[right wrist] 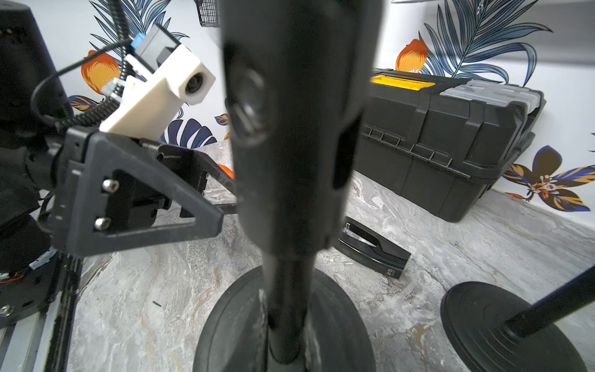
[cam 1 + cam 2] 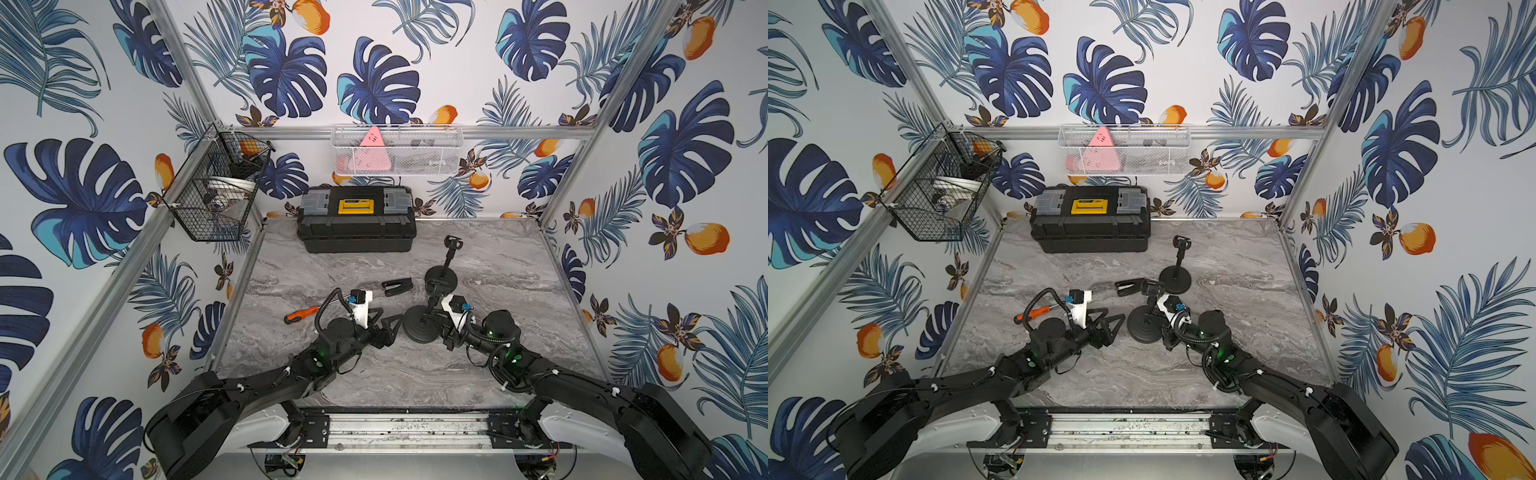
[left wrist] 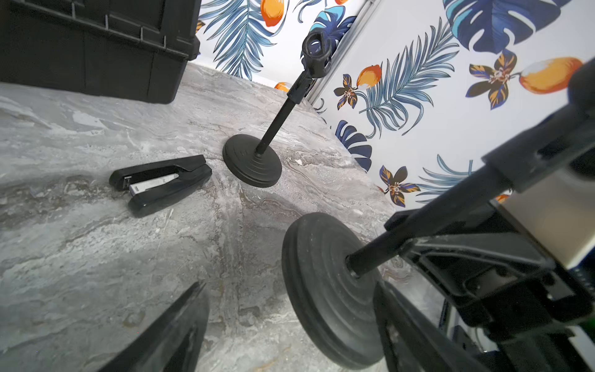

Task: Assemble a microphone stand
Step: Pick up the microphone stand at the center of the board, then adjust the microphone stand.

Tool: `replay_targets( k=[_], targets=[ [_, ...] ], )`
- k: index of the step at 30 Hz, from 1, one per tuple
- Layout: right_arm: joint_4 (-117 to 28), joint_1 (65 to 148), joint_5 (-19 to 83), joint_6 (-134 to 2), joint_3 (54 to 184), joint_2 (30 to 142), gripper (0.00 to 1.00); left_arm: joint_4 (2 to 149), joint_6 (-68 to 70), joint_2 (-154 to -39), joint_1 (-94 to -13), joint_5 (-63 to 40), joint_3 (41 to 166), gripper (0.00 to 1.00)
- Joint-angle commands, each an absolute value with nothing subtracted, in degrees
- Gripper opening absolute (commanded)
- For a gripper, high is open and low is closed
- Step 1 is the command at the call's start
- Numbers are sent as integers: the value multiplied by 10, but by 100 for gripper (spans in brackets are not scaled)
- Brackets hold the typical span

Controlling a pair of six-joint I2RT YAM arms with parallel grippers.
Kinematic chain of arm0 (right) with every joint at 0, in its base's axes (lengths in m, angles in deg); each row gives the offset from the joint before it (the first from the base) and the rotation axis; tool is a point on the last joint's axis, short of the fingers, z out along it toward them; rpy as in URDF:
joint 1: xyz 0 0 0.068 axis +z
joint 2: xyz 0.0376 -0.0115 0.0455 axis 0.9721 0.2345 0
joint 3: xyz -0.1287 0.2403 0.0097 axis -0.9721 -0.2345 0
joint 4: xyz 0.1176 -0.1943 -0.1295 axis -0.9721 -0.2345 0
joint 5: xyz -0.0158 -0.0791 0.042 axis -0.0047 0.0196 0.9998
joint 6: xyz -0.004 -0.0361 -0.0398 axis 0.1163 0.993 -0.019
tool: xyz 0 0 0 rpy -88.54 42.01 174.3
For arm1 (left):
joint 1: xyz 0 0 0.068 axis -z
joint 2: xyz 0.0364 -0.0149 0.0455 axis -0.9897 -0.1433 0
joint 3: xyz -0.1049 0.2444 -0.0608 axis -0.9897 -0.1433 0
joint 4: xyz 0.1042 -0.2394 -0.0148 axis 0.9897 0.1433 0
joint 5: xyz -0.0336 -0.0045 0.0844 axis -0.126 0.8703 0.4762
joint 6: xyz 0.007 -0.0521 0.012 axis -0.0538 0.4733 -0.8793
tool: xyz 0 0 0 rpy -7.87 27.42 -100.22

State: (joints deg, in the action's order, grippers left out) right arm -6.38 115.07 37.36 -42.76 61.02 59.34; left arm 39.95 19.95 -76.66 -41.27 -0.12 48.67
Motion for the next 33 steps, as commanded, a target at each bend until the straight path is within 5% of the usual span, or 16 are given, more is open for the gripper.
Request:
replay_targets(
  k=[1,22,33],
  targets=[
    [-71,1151,386,-426,630,584,4,494,293,-751,-423,-28,501,82],
    [-96,1150,392,-454,677,575,3,295,462,-840,-430,-190,500,77],
    [-65,1150,407,-476,677,591,3,184,503,-903,-431,-199,489,63]
  ],
)
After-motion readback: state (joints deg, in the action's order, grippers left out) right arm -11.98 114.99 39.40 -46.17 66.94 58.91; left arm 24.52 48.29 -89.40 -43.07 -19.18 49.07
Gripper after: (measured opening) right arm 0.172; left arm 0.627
